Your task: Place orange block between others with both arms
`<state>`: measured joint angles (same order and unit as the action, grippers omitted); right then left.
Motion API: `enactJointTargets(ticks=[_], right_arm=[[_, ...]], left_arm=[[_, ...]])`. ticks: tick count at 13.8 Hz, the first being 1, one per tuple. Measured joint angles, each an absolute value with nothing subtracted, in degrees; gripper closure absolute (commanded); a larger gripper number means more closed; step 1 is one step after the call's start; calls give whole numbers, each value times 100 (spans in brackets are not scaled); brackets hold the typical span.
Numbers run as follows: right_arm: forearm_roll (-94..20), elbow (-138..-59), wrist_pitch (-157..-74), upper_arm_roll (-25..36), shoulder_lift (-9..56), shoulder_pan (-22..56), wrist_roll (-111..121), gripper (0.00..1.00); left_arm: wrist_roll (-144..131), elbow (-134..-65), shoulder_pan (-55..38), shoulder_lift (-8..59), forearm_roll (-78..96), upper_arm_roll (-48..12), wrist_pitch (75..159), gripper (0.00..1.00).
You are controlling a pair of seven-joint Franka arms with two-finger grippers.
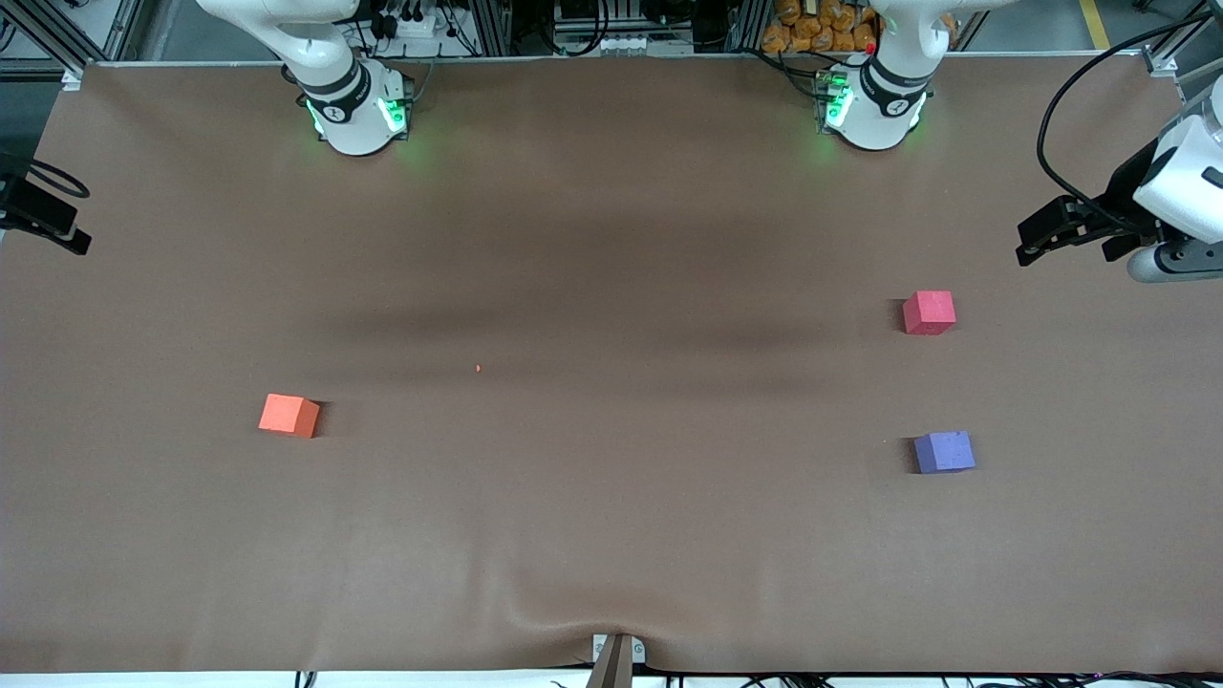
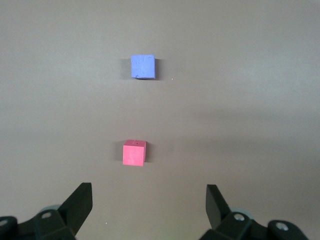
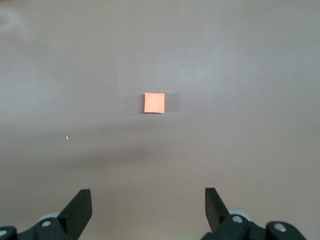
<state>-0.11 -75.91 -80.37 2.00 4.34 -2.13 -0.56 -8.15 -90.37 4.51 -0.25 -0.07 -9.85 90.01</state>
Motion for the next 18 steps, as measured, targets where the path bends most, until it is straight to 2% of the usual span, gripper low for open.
enactJointTargets(ticks=[18], right_arm=[[-2, -7601, -7811, 145, 470, -588, 11, 0]], left_arm=[[-407, -9039, 501, 172, -7, -967, 9000, 0]])
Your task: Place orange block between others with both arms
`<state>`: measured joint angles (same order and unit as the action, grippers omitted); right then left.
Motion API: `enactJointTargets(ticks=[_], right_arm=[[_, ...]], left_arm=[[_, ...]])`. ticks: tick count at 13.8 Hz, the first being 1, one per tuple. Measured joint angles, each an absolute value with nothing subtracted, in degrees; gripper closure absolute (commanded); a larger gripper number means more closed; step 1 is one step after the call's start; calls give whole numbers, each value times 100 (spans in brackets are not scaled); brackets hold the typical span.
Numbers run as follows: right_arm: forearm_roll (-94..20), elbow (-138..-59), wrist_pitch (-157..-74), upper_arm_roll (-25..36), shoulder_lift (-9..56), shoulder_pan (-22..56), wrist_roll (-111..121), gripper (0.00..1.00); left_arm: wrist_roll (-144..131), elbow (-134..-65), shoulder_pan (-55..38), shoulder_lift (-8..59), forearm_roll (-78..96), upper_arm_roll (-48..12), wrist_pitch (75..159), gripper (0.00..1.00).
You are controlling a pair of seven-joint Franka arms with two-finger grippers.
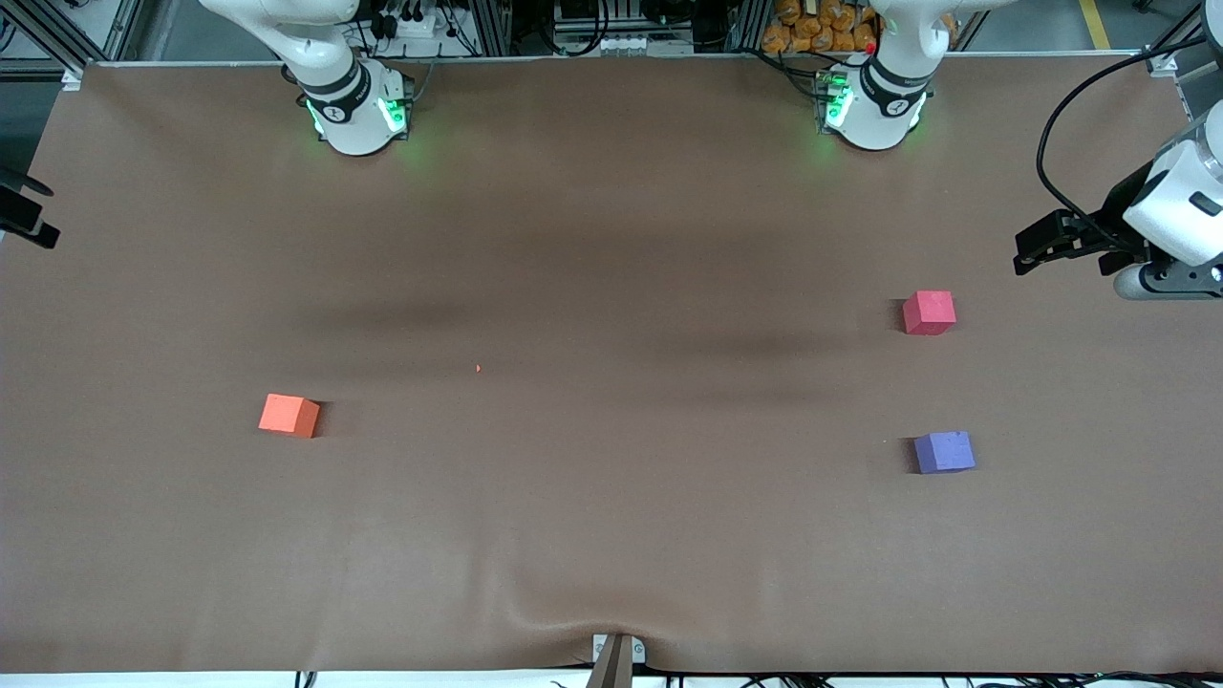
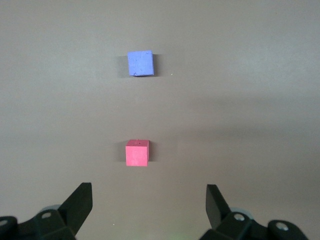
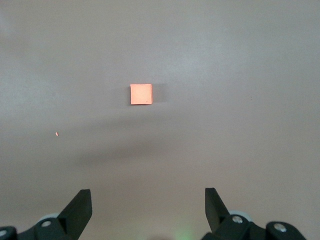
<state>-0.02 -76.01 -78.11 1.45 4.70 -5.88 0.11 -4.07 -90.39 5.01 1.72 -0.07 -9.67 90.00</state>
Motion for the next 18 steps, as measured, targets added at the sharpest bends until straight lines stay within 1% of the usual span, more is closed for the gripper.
enactJointTargets(ticks=[11, 15, 18], right_arm=[[-10, -7620, -7774, 109, 539, -514, 20, 0], [-7, -7706, -7715, 138, 824, -494, 20, 0], [-3, -7780, -7896, 146, 1159, -494, 19, 0]], left_arm=[[-405, -9039, 521, 173, -7, -964, 9000, 0], [-405, -9037, 524, 173, -7, -964, 9000, 0], [-405, -9030, 526, 173, -7, -961, 9000, 0]])
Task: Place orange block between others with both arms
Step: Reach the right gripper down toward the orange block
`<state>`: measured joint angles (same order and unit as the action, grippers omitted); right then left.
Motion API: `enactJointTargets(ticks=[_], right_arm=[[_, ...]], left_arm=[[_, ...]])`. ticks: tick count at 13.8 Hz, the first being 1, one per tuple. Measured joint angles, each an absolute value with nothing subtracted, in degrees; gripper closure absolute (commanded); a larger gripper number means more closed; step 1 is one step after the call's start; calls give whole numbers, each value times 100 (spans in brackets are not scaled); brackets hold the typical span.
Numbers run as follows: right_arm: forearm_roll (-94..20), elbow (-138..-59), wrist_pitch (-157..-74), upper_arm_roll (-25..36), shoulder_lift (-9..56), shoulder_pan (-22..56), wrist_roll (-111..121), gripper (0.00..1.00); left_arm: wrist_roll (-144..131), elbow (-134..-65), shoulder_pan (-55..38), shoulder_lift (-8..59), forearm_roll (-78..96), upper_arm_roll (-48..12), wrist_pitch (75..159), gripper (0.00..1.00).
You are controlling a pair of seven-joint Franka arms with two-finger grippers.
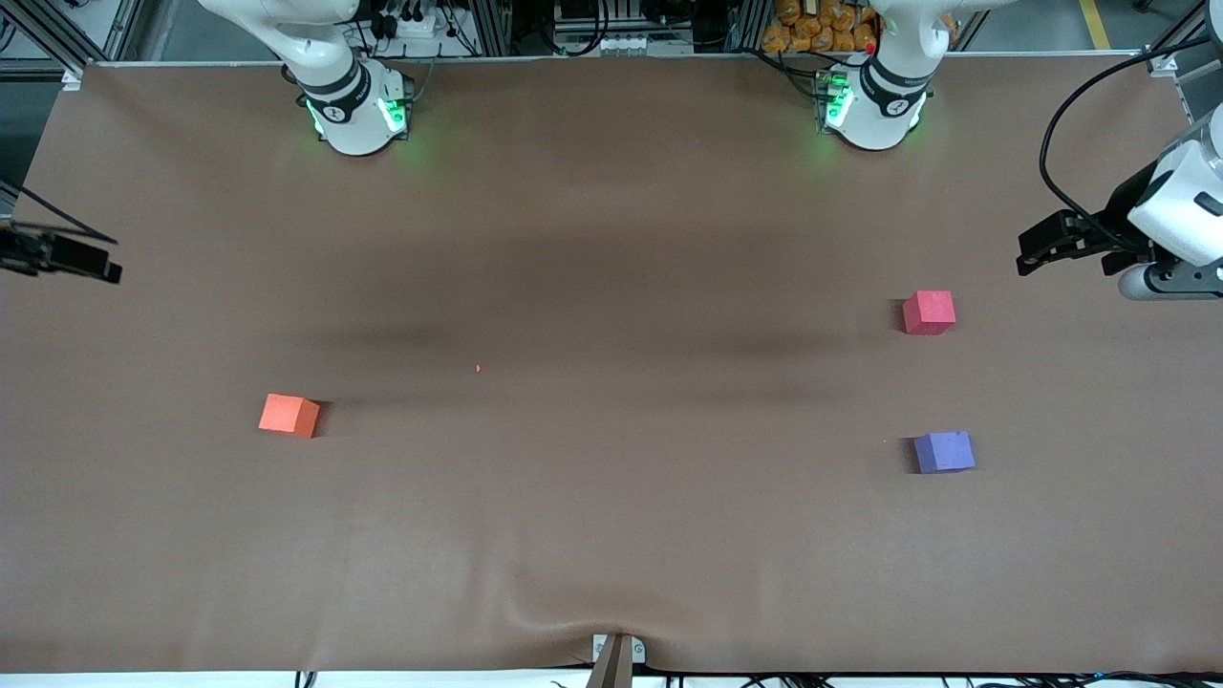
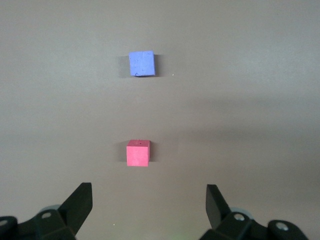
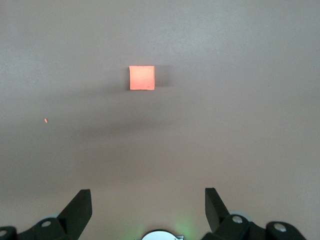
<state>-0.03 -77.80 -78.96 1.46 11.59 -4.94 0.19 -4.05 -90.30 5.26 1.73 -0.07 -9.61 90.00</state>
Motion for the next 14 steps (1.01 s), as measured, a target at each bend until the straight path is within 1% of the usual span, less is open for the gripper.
enactJointTargets(ticks=[3, 11, 12, 14], right_arm=[[-3, -7794, -8049, 145, 1586, -496, 20, 0], [-5, -7845, -8374, 144, 2463, -494, 20, 0], [-6, -7908, -8510, 138, 2630, -485, 20, 0], [-7, -8184, -9216, 121, 2923, -429, 21, 0]], left_arm=[[-405, -9027, 531, 173, -7, -937, 9000, 0], [-405, -9033, 535, 174, -7, -928, 9000, 0], [-405, -9033, 535, 175, -7, -928, 9000, 0], [-405, -9035, 536, 178, -7, -928, 9000, 0]])
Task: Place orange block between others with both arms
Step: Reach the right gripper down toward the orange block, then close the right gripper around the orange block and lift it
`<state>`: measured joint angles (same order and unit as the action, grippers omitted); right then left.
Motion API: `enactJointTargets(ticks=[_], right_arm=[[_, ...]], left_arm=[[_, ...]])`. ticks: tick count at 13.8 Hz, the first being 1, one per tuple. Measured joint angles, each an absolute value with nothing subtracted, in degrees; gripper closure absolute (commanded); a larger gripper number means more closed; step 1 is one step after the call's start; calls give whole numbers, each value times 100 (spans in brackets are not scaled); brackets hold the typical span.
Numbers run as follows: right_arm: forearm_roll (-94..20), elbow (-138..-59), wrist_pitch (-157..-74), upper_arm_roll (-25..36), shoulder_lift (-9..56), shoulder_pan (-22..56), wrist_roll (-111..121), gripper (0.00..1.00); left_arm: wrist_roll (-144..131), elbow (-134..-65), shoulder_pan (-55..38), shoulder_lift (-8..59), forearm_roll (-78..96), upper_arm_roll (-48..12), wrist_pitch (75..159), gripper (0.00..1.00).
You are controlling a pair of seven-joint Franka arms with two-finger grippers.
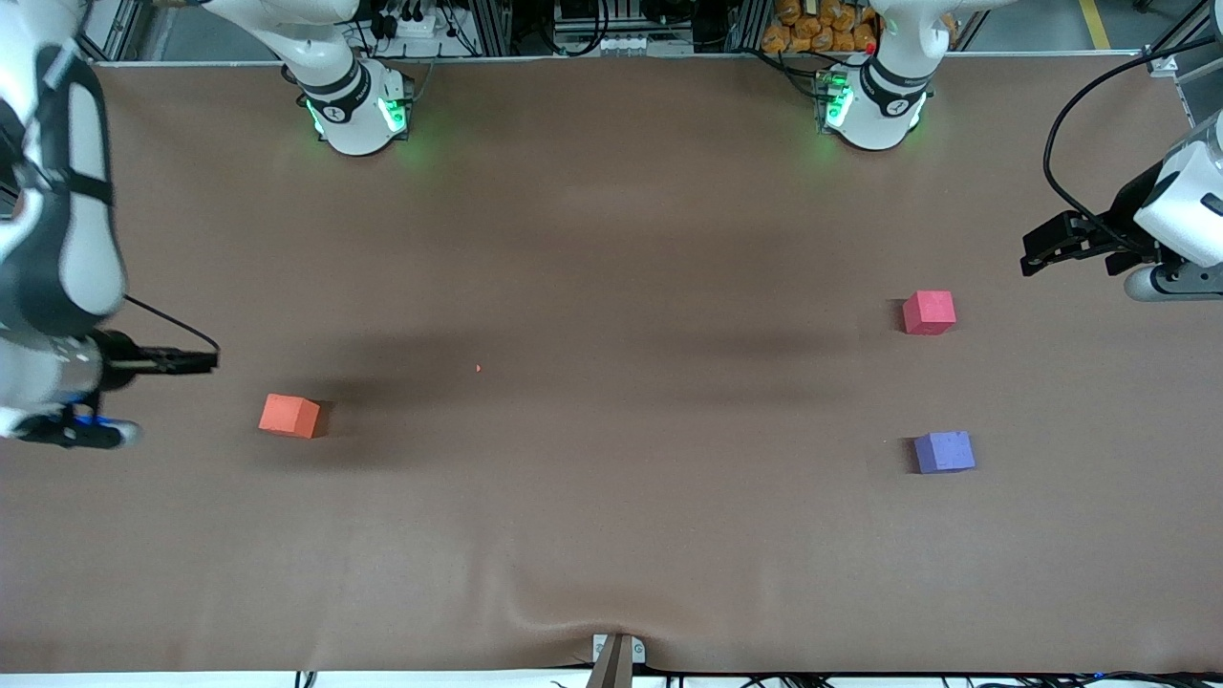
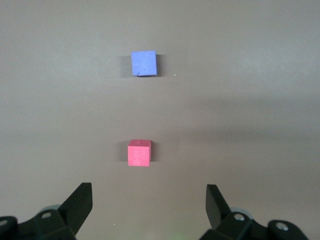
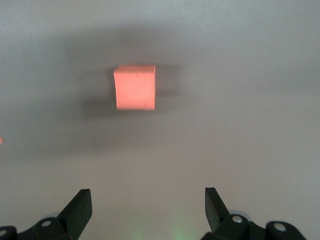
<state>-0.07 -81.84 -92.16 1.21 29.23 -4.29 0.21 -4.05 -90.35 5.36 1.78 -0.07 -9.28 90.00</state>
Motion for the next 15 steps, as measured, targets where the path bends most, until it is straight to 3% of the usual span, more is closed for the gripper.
enactJointTargets(ticks=[5, 15], right_arm=[[-7, -9098, -11233, 120, 3268, -300, 18, 0], [-226, -9205, -11810, 118, 3898, -295, 15, 0]], left_arm=[[-405, -9041, 537, 182, -7, -927, 9000, 0], [-405, -9045, 538, 198, -7, -927, 9000, 0]])
